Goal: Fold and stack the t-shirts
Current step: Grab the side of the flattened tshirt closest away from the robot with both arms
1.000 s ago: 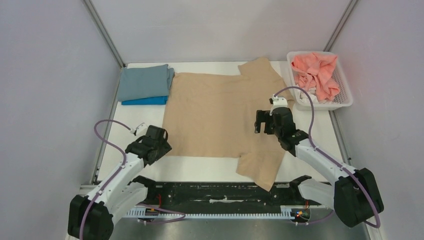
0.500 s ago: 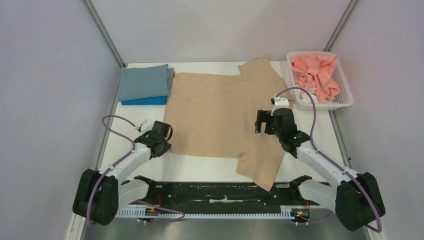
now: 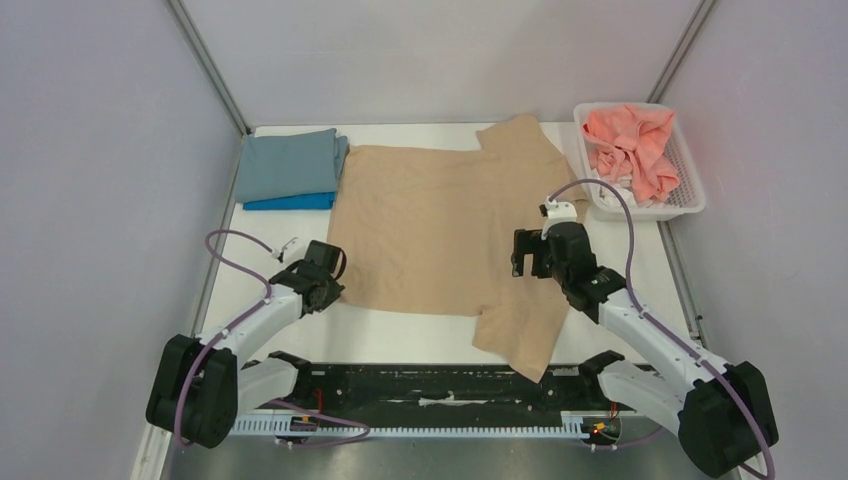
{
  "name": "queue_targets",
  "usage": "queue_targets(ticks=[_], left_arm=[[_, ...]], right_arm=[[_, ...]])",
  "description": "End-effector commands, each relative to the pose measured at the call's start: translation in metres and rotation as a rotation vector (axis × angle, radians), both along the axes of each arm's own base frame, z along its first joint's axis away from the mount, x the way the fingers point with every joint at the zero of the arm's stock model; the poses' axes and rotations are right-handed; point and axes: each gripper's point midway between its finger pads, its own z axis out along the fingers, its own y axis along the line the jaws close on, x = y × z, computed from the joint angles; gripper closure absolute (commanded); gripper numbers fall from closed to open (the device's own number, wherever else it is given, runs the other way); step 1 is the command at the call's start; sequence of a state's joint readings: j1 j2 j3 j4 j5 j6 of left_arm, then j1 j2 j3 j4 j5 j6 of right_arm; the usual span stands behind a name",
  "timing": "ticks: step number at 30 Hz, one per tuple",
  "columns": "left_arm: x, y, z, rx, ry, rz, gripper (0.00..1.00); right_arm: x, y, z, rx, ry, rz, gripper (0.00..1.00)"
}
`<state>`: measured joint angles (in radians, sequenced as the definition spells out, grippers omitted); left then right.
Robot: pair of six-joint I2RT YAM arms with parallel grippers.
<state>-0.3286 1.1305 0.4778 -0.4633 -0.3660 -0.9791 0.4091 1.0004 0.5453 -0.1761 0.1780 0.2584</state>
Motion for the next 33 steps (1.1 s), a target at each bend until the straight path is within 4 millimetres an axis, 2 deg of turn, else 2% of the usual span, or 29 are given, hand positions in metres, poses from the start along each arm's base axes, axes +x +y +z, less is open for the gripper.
queue_targets(ticks=[1,5,9,14,18,20,24,26,28,29,31,33], left_arm=[[-0.002,0.008,0.012,0.018,-0.04,0.028,0.98],[-0.004,0.008,0.018,-0.001,-0.085,0.021,0.98],[-0.008,0.008,0.018,-0.004,-0.088,0.012,0.98],[-0.009,0.007,0.016,-0.009,-0.083,0.012,0.98],[-0.008,0.006,0.016,-0.013,-0.088,0.009,0.98],[-0.006,0.005,0.016,-0.019,-0.093,0.006,0.98],[-0.007,0.003,0.015,-0.029,-0.091,0.007,0.98],[-0.009,0.007,0.016,-0.018,-0.084,0.023,0.98],[-0.014,0.01,0.016,-0.008,-0.071,0.04,0.98],[-0.017,0.012,0.017,-0.007,-0.066,0.049,0.98],[-0.023,0.013,0.015,-0.012,-0.06,0.062,0.98],[-0.032,0.013,0.01,-0.027,-0.039,0.071,0.98]], right_arm=[[-0.023,0.014,0.0,-0.064,0.065,0.14,0.02],[-0.063,0.038,-0.016,-0.105,0.192,0.301,0.02],[-0.129,0.058,-0.035,-0.163,0.364,0.484,0.04],[-0.196,0.051,-0.063,-0.193,0.528,0.563,0.09],[-0.226,0.044,-0.087,-0.184,0.602,0.583,0.13],[-0.231,0.046,-0.097,-0.193,0.609,0.594,0.16],[-0.214,0.038,-0.109,-0.276,0.558,0.52,0.23],[-0.205,0.028,-0.11,-0.34,0.533,0.462,0.35],[-0.197,0.016,-0.105,-0.4,0.513,0.404,0.54],[-0.194,0.011,-0.102,-0.419,0.503,0.38,0.67],[-0.192,0.01,-0.095,-0.419,0.486,0.374,0.84],[-0.197,0.013,-0.091,-0.398,0.498,0.402,0.89]])
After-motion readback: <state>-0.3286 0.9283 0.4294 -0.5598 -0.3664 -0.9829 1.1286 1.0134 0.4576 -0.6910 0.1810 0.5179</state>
